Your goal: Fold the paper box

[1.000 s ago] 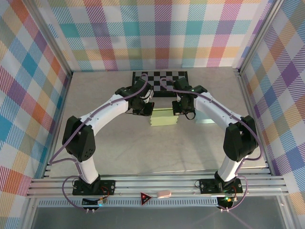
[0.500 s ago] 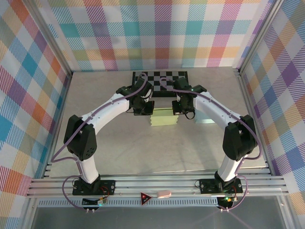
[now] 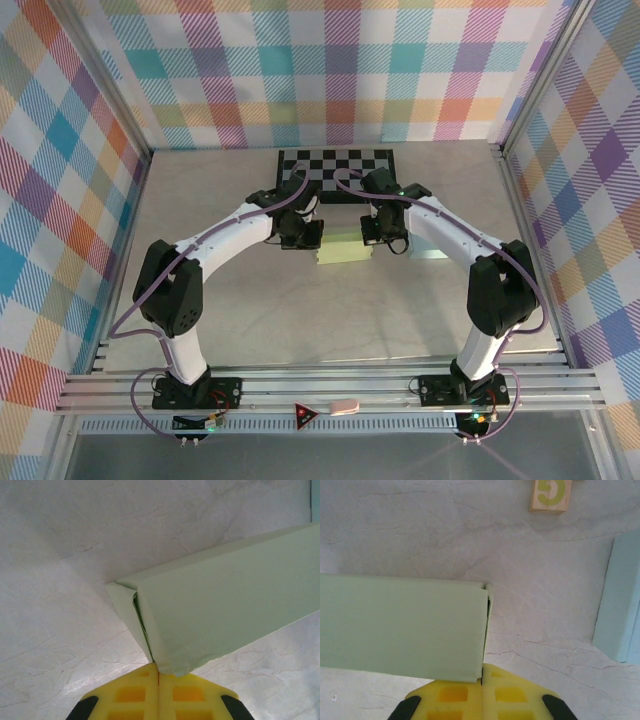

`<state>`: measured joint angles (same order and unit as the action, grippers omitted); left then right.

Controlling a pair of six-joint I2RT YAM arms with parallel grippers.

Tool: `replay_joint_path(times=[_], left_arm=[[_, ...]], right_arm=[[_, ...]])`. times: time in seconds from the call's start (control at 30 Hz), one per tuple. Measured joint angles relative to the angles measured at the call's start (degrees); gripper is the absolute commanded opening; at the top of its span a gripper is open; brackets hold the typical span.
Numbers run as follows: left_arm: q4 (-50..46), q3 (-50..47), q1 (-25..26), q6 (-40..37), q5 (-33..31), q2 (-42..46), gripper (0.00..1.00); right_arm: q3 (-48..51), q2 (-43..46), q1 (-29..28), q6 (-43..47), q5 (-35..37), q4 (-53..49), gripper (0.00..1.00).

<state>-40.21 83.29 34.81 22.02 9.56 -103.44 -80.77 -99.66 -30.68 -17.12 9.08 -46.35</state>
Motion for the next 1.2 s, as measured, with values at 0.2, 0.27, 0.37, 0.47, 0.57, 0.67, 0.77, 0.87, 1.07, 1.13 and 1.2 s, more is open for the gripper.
replay_joint_path(times=[0.2, 0.27, 0.37, 0.47, 0.57, 0.67, 0.77, 0.87, 1.07, 1.13, 1.2], left_arm=[[0.0, 0.0, 0.0, -0.4, -0.2, 0.0, 0.00], [0.0, -0.1, -0.1, -0.4, -0.3, 0.1, 0.00], [0.3, -0.2, 0.0, -0.4, -0.2, 0.1, 0.00], [0.3, -0.2, 0.0, -0.4, -0.2, 0.1, 0.00], [0.3, -0.2, 0.0, -0.4, -0.1, 0.1, 0.00], [0.3, -0.2, 0.0, -0.4, 0.0, 0.1, 0.00], [0.3, -0.2, 0.0, -0.4, 0.0, 0.1, 0.00], [0.3, -0.2, 0.0, -0.4, 0.0, 0.1, 0.00], [0.3, -0.2, 0.0, -0.4, 0.0, 0.1, 0.00], [0.3, -0.2, 0.0, -0.4, 0.0, 0.1, 0.00], [0.3, -0.2, 0.0, -0.4, 0.0, 0.1, 0.00]], right_arm=[[0.1, 0.1, 0.0, -0.2, 0.0, -0.2, 0.24], [0.1, 0.4, 0.2, -1.1, 0.2, -1.2, 0.34], [0.1, 1.7, 0.0, -3.1, -2.2, -1.5, 0.44], [0.1, 4.1, -0.2, -5.8, -5.0, -1.5, 0.51], [0.1, 6.8, 0.0, -9.8, -8.3, -1.2, 0.57], [1.7, 10.3, 1.0, -16.4, -13.1, 2.2, 0.61], [5.8, 13.3, 3.6, -25.9, -17.6, 7.2, 0.66], [11.5, 14.4, 7.2, -37.1, -21.8, 13.6, 0.67], [18.4, 12.8, 11.5, -54.0, -27.1, 23.3, 0.71], [19.0, 12.3, 11.5, -57.6, -28.3, 25.8, 0.70], [20.2, 12.2, 11.5, -60.3, -29.2, 28.0, 0.67]])
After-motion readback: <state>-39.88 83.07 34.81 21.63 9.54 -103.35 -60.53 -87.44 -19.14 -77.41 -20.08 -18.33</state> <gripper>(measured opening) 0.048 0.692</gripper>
